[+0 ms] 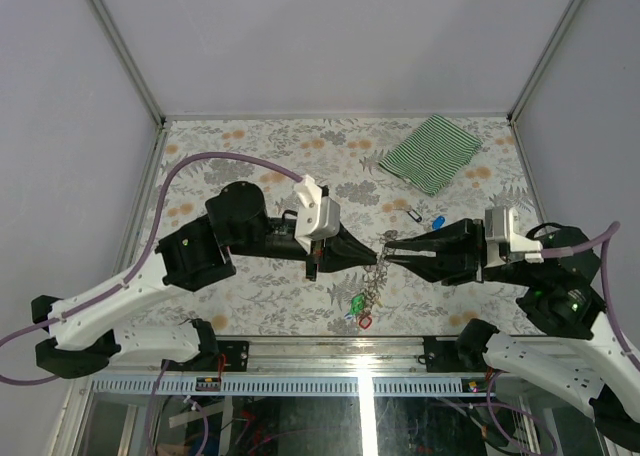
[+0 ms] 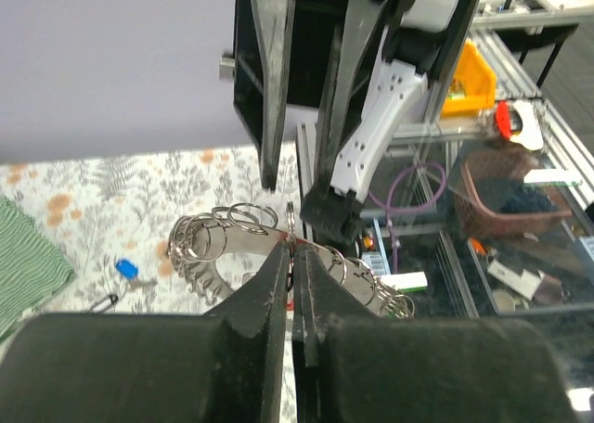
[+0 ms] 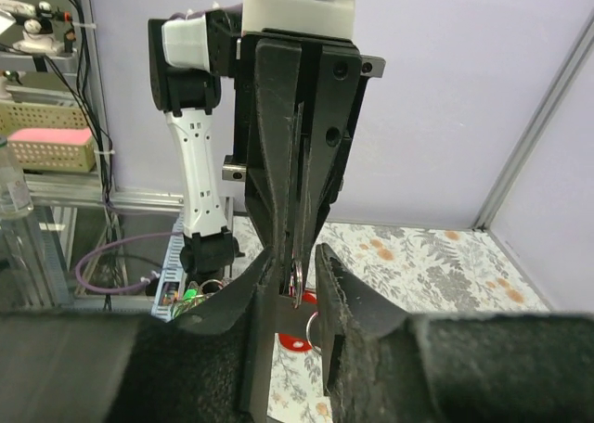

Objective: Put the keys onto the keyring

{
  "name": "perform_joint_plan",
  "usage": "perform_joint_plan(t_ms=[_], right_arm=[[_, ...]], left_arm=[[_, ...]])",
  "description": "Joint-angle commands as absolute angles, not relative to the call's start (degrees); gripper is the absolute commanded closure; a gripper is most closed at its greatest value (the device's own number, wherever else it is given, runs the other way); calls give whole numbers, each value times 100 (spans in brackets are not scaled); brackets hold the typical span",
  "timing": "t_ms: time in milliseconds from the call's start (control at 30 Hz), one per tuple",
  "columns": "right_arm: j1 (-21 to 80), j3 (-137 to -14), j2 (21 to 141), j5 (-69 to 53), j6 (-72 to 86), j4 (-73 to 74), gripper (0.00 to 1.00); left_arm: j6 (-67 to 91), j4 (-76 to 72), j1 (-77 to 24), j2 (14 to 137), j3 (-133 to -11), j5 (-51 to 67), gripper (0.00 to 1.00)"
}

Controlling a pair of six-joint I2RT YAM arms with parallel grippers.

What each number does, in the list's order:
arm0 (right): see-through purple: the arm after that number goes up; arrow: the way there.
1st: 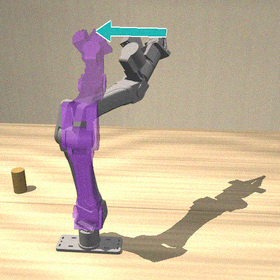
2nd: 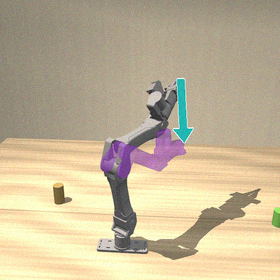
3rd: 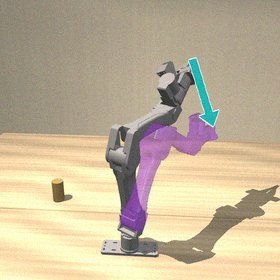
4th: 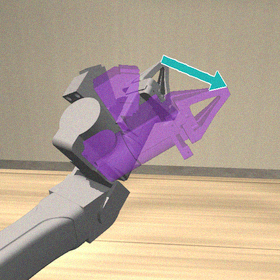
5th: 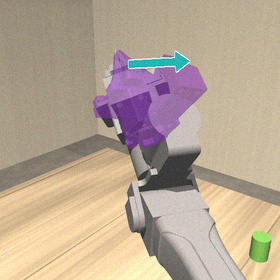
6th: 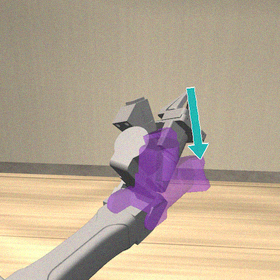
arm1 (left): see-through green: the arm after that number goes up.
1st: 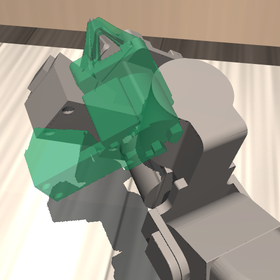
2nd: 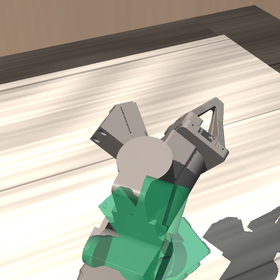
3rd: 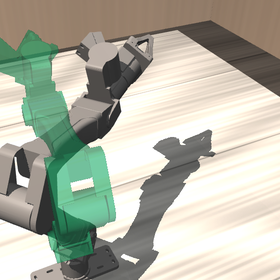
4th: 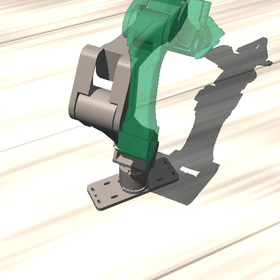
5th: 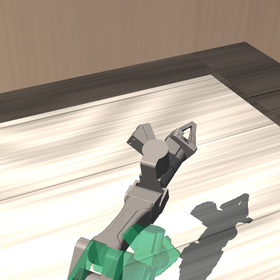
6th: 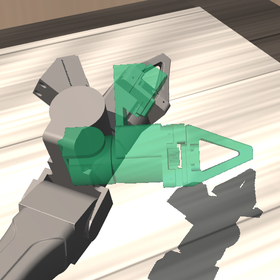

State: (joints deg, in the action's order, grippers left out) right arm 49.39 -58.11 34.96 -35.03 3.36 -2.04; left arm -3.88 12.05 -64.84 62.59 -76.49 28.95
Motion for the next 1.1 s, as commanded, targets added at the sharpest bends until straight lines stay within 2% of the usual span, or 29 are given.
perform_joint_plan(t_ms=[0,200,333,533,1067], right_arm=[[4939,-6411,3558,-3388,-165,836,71],[4938,-7025,4036,-3216,-231,2225,67],[4938,-7155,4346,-3424,-88,2434,65],[4937,-7144,4641,-3866,35,2483,64],[4939,-7057,4805,-3954,-17,2750,66]], left_arm=[[-1027,2787,-6495,6470,-8480,2808,100],[-1565,4473,-6501,7020,-9426,2689,100],[-1782,5062,-6503,7315,-9847,2550,100],[-1829,5177,-6502,7331,-9930,2486,100],[-1881,5203,-6500,7357,-9976,2493,100]])
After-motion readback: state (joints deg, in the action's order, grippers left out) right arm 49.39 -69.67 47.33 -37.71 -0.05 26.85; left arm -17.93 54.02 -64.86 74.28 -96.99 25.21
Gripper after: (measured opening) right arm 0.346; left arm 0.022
